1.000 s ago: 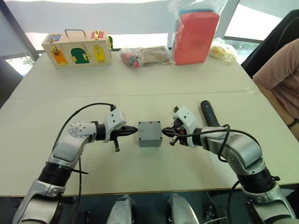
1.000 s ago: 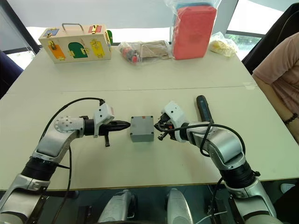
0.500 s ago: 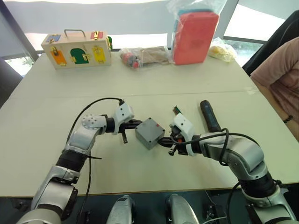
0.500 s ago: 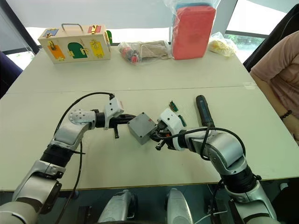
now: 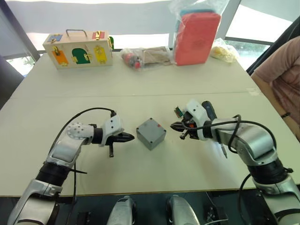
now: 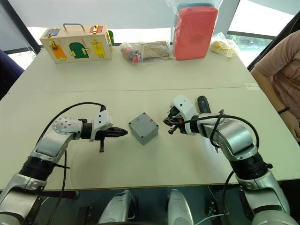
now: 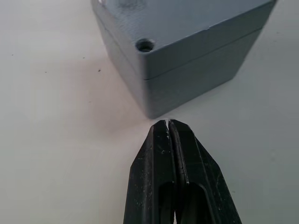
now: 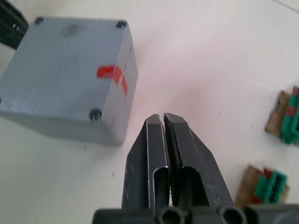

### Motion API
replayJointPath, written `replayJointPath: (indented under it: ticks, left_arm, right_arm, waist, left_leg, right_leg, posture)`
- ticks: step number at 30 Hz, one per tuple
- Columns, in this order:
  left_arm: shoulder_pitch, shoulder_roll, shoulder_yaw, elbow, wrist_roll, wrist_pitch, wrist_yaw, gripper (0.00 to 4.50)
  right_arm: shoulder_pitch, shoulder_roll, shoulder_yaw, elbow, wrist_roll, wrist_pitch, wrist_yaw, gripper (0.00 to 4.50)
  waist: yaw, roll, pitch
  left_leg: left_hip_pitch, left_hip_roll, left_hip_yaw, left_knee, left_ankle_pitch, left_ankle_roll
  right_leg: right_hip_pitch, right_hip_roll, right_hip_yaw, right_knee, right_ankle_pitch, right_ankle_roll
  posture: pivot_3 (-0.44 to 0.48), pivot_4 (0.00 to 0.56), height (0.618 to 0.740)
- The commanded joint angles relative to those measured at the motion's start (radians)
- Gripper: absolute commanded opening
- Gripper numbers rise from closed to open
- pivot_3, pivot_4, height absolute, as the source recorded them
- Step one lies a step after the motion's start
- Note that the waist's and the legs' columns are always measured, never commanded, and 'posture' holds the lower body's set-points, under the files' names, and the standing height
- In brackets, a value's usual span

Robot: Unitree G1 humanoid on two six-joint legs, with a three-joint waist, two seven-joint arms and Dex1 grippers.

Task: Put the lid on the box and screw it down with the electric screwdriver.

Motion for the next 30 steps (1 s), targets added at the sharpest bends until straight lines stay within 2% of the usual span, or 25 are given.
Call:
replayJointPath:
  ticks: [1,6,19,26,30]
  left_arm:
    - [-0.008,-0.01,0.02,-0.048,-0.017,0.017,0.022,0.0]
    - [-0.042,-0.038,0.009,-0.03,0.003,0.005,0.048,0.0]
    - [-0.073,-0.04,0.003,0.007,0.007,-0.015,0.035,0.0]
    - [-0.031,0.035,0.052,-0.092,-0.043,0.038,-0.006,0.0]
    - [-0.043,0.075,0.123,-0.175,-0.127,0.122,-0.008,0.0]
  right_arm:
    - [-0.019,0.025,0.025,0.037,-0.036,-0.065,0.027,0.09]
    - [-0.006,0.057,0.047,0.045,-0.043,-0.081,0.061,0.09]
    - [0.05,0.047,0.022,-0.091,-0.019,0.001,0.07,0.09]
    - [0.033,0.036,-0.109,-0.111,-0.03,-0.014,0.009,0.09]
    - [-0.001,0.076,-0.198,-0.018,-0.066,-0.099,-0.073,0.09]
  waist:
    - [0.0,0.0,0.0]
    - [-0.001,0.0,0.0]
    - [-0.002,0.0,0.0]
    - [-0.002,0.0,0.0]
    - [-0.002,0.0,0.0]
  left_leg:
    - [0.0,0.0,0.0,0.0,0.0,0.0]
    - [0.0,-0.001,0.0,0.0,0.0,0.0]
    - [0.0,-0.001,0.0,0.0,0.0,0.0]
    - [0.0,-0.001,0.0,0.0,0.0,0.0]
    - [0.0,0.0,0.0,0.0,0.0,0.0]
  right_leg:
    - [0.0,0.0,0.0,0.0,0.0,0.0]
    - [0.0,0.0,0.0,0.0,0.0,0.0]
    - [0.0,0.0,0.0,0.0,0.0,0.0]
    - [0.0,0.0,0.0,0.0,0.0,0.0]
    - [0.0,0.0,0.0,0.0,0.0,0.0]
  posture:
    - [0.0,0.15,0.73]
    - [0.0,0.15,0.73]
    - [0.0,0.15,0.73]
    - [0.0,0.15,0.73]
    - [0.0,0.15,0.73]
